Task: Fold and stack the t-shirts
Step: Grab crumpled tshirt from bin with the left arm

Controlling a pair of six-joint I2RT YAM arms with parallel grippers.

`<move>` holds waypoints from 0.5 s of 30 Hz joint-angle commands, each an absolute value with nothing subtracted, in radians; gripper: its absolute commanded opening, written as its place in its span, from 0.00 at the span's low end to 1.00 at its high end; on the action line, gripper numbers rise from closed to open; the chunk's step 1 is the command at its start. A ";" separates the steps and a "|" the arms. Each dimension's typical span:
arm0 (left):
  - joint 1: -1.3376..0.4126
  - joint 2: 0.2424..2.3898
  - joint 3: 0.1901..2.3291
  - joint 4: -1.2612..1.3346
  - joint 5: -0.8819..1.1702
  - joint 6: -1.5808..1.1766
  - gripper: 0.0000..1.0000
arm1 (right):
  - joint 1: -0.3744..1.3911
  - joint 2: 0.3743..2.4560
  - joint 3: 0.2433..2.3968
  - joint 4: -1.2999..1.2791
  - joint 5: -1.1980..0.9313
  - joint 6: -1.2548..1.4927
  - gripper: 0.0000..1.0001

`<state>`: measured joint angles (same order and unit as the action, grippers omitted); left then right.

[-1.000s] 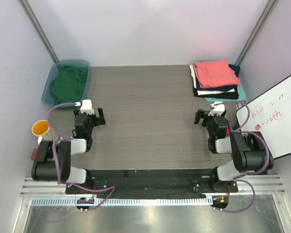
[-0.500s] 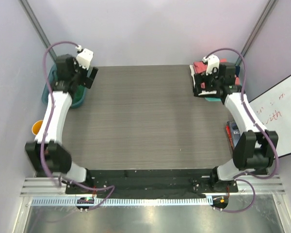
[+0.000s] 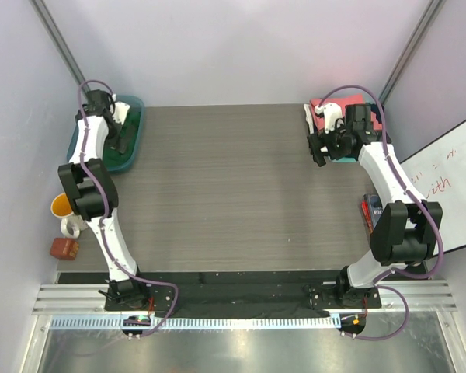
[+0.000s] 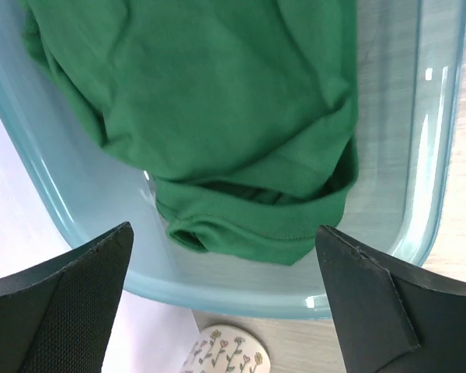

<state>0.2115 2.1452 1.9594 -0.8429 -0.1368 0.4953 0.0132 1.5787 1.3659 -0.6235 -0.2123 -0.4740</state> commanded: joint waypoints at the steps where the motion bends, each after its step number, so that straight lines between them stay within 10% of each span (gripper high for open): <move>1: 0.199 2.193 2.023 -0.854 -0.141 0.494 0.98 | 0.012 1.543 1.437 -0.649 -0.206 -0.491 1.00; 11: 0.235 2.293 1.973 -0.804 -0.141 0.456 0.94 | 0.014 1.552 1.500 -0.676 -0.189 -0.479 1.00; 14: 0.248 2.342 2.032 -0.843 -0.133 0.440 0.68 | 0.012 1.552 1.503 -0.680 -0.192 -0.462 1.00; 15: 0.253 2.353 2.046 -0.851 -0.135 0.439 0.33 | 0.014 1.552 1.505 -0.680 -0.190 -0.450 1.00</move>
<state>0.2317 2.3192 1.9633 -0.8196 -0.1356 0.4583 0.0132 1.5787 1.4620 -0.6727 -0.2039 -0.4793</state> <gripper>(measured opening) 0.725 0.996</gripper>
